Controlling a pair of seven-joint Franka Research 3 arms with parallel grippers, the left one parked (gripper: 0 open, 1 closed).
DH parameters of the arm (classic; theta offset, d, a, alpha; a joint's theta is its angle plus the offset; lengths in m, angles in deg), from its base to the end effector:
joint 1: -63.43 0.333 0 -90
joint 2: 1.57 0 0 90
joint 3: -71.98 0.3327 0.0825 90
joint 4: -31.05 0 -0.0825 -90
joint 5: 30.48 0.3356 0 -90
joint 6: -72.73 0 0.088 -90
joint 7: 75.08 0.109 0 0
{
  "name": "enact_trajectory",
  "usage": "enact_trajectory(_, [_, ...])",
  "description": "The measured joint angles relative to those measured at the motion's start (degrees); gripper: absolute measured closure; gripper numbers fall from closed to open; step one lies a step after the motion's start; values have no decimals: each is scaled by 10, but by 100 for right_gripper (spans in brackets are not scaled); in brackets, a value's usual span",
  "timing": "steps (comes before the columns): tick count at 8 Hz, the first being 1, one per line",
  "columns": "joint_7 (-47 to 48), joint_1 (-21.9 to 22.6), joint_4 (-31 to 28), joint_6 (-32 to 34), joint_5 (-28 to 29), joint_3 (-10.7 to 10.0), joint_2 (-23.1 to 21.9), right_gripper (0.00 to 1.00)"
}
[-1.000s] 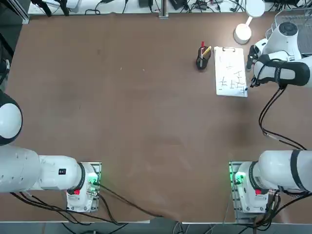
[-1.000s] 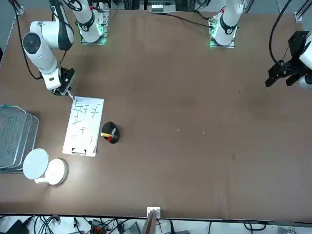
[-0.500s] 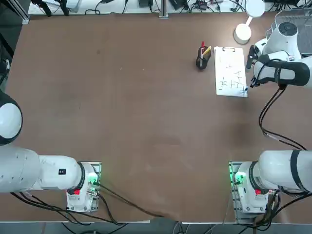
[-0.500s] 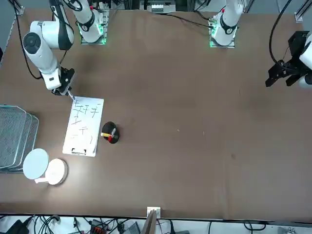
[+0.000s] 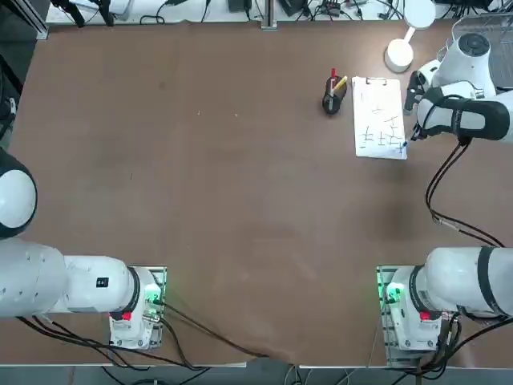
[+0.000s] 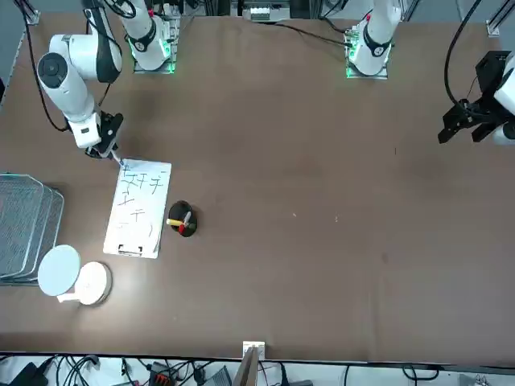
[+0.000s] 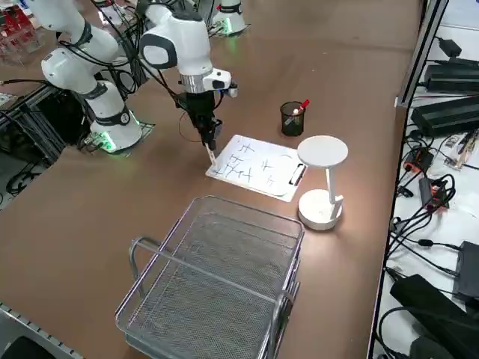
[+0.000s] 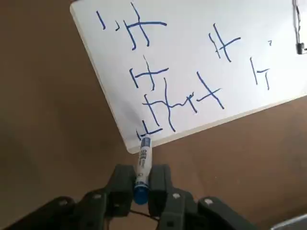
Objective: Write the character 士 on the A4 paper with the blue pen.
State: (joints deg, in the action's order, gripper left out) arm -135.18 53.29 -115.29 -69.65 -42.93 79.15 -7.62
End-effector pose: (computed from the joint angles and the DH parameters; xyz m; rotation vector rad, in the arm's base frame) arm 0.4162 -0.0208 0.3610 2.5006 1.6504 -0.0728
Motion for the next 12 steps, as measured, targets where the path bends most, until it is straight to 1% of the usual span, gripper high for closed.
enact_trajectory(4, [-6, 0, 66, 44, -1, 1, -7, 80])
enact_trajectory(6, [14, -3, 96, 61, 7, -1, -7, 80])
enact_trajectory(9, [113, -4, 168, 123, 16, -1, -2, 80])
enact_trajectory(11, [199, 5, 228, 162, 33, 5, 17, 80])
enact_trajectory(12, [254, 18, 255, 177, 41, 8, 30, 80])
